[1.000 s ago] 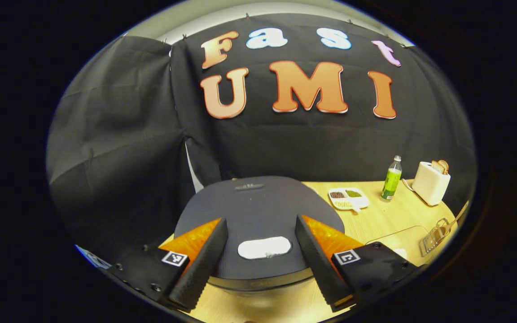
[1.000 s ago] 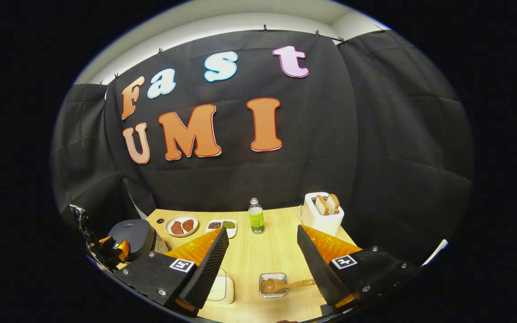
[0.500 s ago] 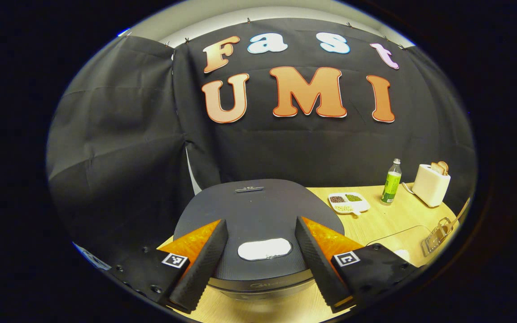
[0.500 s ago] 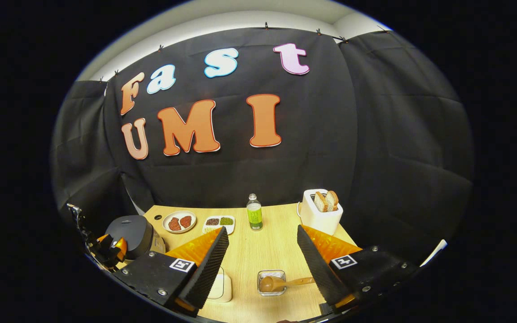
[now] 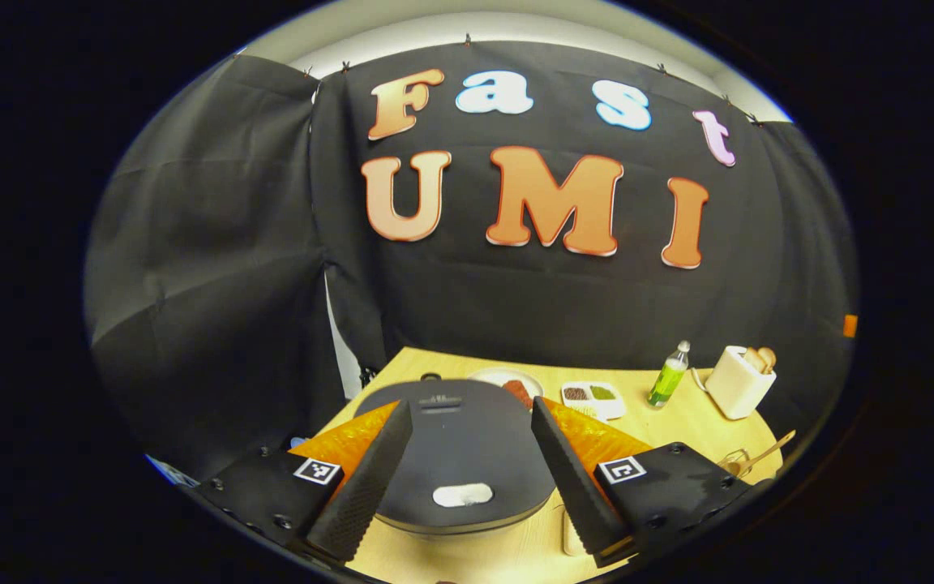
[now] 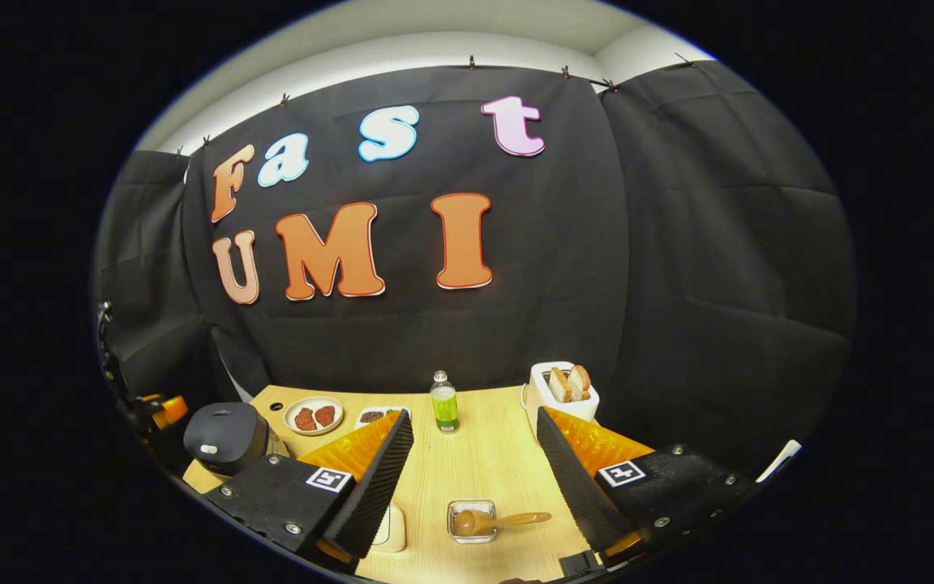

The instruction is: Close the left gripper, press the button to open the rice cooker; take a wooden spoon from the chopstick holder with the right hand, scoop a spoonful of rice and pour it into the rice cooker, then put the wooden spoon back into the chopstick holder.

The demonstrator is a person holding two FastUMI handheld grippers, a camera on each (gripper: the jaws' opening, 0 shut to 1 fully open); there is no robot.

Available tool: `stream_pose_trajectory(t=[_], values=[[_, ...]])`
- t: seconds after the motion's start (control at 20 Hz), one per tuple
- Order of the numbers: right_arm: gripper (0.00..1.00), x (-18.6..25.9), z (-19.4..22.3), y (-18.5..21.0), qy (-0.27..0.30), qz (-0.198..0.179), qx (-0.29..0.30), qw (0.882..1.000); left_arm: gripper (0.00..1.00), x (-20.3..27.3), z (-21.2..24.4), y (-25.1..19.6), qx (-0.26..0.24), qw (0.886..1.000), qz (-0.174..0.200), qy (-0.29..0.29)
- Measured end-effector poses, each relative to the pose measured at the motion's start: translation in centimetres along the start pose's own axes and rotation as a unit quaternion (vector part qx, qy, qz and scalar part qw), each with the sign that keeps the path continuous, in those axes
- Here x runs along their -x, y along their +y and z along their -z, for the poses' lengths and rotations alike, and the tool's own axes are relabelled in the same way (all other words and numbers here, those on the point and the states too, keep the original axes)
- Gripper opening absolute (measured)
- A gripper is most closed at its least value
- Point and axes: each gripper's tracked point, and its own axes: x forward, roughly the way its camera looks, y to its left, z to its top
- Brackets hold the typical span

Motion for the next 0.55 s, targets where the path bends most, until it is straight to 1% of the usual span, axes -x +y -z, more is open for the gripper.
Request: stream_pose_trajectory(t=[0.05, 0.2, 0.3, 0.35, 0.5, 0.55], values=[[0.95, 0.2, -0.5, -0.3, -0.005, 0.002, 0.002, 1.000, 0.98, 0.8, -2.5, -0.1, -0.008, 1.000, 0.004, -0.017], [0.95, 0.8, -2.2, -0.6, -0.021, 0.003, 0.010, 1.000, 0.99, 3.7, -8.9, 0.1, -0.036, 0.998, 0.004, -0.060], [0.95, 1.5, -3.4, -1.0, -0.034, 0.004, 0.018, 0.999, 0.99, 6.2, -12.5, 0.3, -0.040, 0.995, -0.002, -0.086], [0.95, 1.9, -4.0, -1.0, -0.041, 0.004, 0.018, 0.999, 1.00, 7.4, -14.1, 0.1, -0.039, 0.994, 0.001, -0.097], [0.95, 2.5, -5.2, -0.9, -0.054, 0.003, 0.017, 0.998, 1.00, 9.6, -16.7, -0.3, -0.041, 0.992, 0.009, -0.116], [1.00, 2.7, -5.3, -0.8, -0.056, 0.003, 0.018, 0.998, 1.00, 10.1, -17.2, -0.1, -0.042, 0.992, 0.008, -0.120]])
